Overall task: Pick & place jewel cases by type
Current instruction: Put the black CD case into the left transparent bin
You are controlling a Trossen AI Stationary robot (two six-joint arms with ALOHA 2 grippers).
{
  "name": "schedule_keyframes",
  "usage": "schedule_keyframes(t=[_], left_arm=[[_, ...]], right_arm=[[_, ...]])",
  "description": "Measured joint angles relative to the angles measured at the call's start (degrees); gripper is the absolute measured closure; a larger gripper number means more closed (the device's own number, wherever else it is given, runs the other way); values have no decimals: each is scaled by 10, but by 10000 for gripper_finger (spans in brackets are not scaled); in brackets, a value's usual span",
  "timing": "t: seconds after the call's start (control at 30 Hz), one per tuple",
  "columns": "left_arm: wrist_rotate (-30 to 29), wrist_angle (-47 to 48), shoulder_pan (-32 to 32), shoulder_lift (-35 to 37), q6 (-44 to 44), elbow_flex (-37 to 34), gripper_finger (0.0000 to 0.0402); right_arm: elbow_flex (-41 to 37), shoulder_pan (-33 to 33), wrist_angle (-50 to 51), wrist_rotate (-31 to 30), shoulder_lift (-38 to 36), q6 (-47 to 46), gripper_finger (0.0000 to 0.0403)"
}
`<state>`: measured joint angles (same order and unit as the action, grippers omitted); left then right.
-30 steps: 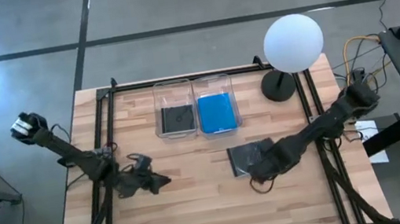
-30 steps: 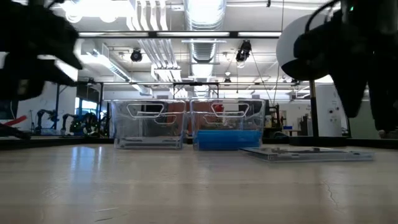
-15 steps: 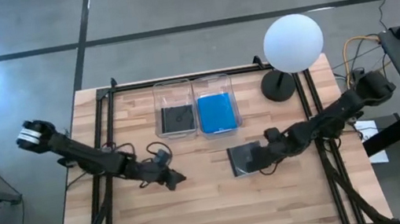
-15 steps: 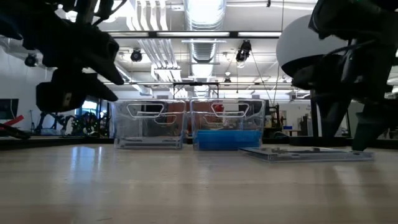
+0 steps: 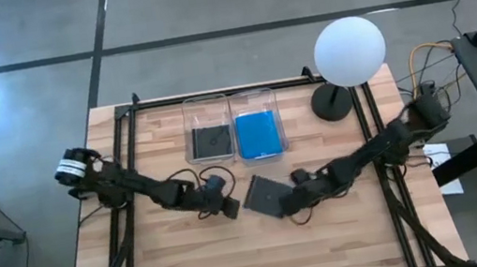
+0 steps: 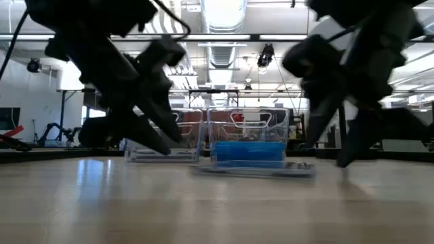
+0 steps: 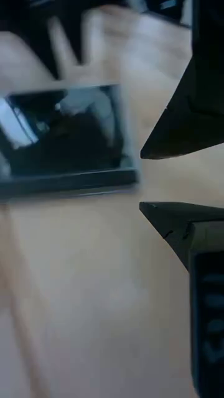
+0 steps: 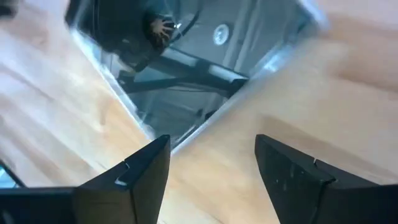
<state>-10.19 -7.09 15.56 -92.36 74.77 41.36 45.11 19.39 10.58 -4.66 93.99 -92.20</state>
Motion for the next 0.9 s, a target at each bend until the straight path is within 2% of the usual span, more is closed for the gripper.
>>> schedule_keyframes(t=[0.2, 0.33, 0.5, 0.7, 0.9], left_arm=[[-2, -21, -35, -5, 12, -7, 298], [14, -24, -63, -8, -17, -8, 298], [75, -65, -85, -51, -29, -3, 298], [84, -69, -84, -90, -41, 29, 298], [99, -23, -83, -103, -74, 58, 298]], right_arm=[[74, 10, 2, 7, 80, 14, 175], [107, 17, 15, 12, 107, 23, 175], [120, 21, 25, 13, 106, 29, 175], [115, 26, 40, 21, 98, 13, 175], [107, 36, 33, 12, 99, -21, 175]])
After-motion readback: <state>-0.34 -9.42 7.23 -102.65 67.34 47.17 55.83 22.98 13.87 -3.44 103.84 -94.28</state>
